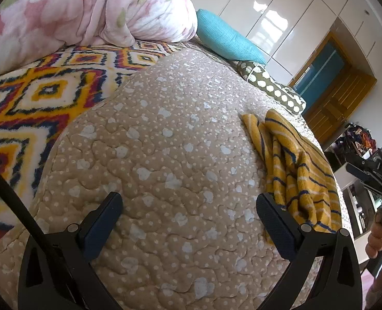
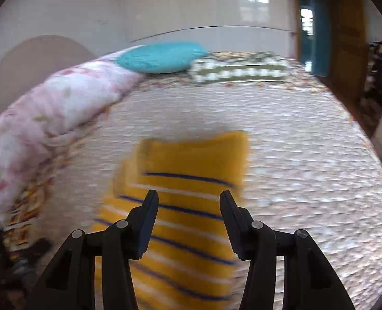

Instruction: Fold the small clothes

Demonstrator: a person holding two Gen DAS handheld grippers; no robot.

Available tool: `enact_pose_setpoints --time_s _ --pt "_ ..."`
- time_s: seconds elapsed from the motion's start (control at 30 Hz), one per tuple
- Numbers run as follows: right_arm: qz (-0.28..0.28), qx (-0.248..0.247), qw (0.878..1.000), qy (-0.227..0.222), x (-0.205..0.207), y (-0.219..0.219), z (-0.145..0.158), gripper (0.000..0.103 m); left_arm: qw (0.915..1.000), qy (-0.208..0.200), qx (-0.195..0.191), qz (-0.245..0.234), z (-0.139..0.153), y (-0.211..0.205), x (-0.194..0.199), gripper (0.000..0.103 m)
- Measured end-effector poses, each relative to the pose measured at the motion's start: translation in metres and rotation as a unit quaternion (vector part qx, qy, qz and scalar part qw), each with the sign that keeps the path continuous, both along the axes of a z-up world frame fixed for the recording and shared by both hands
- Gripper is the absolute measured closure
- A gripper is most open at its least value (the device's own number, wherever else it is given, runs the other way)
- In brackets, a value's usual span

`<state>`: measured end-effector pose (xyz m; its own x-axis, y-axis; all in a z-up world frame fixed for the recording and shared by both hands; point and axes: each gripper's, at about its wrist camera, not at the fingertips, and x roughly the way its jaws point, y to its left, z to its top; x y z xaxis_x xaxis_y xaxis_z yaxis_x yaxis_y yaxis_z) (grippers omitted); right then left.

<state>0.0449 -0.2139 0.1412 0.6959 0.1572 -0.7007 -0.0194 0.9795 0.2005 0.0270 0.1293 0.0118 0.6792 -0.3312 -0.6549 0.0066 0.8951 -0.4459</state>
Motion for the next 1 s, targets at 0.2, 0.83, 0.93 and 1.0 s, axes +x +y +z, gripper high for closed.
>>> enact_pose_setpoints --time_s 0.2,0.83,0.93,1.0 --pt "0.062 0.043 0.993 0.089 0.026 0.072 -0.058 0.092 1.0000 0.001 -0.006 0.002 0.000 0.002 0.000 0.001" --pt "0.042 0.124 0.985 0.109 -0.048 0.035 -0.112 0.093 0.9998 0.009 0.016 0.001 -0.002 -0.002 0.003 0.001" --pt "0.077 0.091 0.989 0.089 -0.073 0.049 -0.111 0.093 0.9997 0.008 0.022 0.000 -0.003 -0.003 0.003 0.001" --pt "0.099 0.100 0.985 0.096 -0.084 0.051 -0.108 0.093 0.9996 0.008 0.027 0.000 -0.004 -0.004 0.003 0.001"
